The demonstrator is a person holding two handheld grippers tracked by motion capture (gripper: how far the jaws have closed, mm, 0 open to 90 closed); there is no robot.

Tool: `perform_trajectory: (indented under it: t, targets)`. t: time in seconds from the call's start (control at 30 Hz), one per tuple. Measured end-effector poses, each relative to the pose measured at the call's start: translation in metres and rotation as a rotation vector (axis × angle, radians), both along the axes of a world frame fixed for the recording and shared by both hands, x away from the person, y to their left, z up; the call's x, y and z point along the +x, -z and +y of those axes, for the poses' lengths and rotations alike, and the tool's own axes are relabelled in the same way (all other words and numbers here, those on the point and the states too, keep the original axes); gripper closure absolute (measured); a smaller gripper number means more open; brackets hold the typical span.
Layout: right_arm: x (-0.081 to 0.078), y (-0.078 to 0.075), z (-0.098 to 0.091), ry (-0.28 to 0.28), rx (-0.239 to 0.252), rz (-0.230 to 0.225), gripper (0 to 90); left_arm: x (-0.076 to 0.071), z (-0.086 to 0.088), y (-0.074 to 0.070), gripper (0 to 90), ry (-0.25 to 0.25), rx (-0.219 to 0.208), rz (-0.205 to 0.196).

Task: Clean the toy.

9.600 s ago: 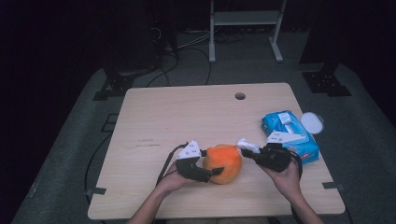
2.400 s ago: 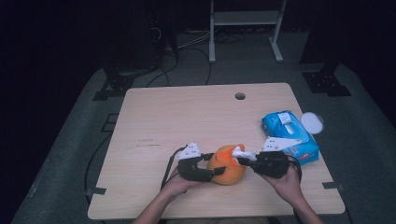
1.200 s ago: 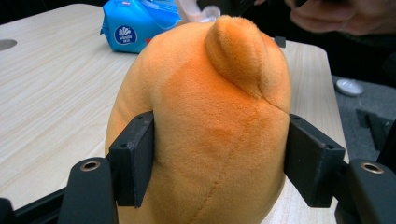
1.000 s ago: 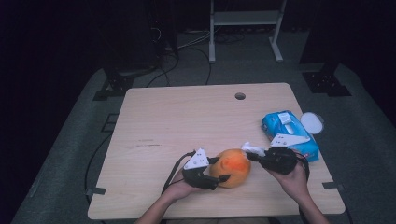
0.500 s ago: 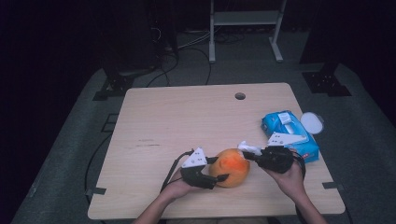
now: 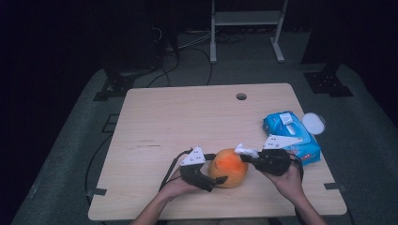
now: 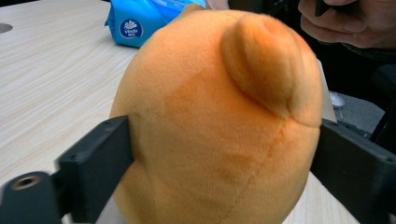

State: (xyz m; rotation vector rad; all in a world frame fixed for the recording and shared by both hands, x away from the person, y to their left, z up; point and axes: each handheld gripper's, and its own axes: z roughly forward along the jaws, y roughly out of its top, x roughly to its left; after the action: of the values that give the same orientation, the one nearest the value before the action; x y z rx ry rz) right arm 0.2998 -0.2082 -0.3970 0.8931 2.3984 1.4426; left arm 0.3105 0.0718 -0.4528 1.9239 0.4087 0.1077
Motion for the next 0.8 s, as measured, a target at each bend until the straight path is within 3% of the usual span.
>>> perform_trajectory:
  t: [0.13,0.23,0.33,0.43,0.53,0.6,0.67,0.8]
  targets:
    - [0.001,0.000,-0.003,0.023,0.023,0.011,82.7,-0.002,0.000,-0.006,31.8,-0.015,-0.015,-0.016]
    - [-0.002,-0.006,-0.002,0.010,0.066,-0.002,82.8,-0.004,0.001,-0.015,37.5,-0.017,-0.016,-0.037]
    - [-0.006,-0.012,0.004,-0.014,0.088,-0.027,82.8,-0.007,0.007,-0.027,38.4,-0.031,-0.001,-0.089]
    - [-0.003,-0.012,0.009,-0.017,0.078,-0.029,82.7,-0.009,0.007,-0.030,38.6,-0.069,0.071,-0.145]
    - [0.000,-0.007,0.012,-0.004,0.074,-0.013,82.8,-0.010,0.001,-0.024,38.3,-0.099,0.135,-0.159]
    - [0.000,-0.008,0.012,0.014,0.103,-0.020,82.8,-0.013,-0.008,-0.019,36.1,-0.095,0.135,-0.168]
    - [0.000,-0.009,0.012,0.013,0.101,-0.021,82.8,-0.019,-0.018,-0.020,31.3,-0.095,0.160,-0.196]
    - [0.002,-0.003,0.010,-0.003,0.071,0.033,82.6,-0.026,-0.025,-0.020,24.1,-0.035,0.179,-0.187]
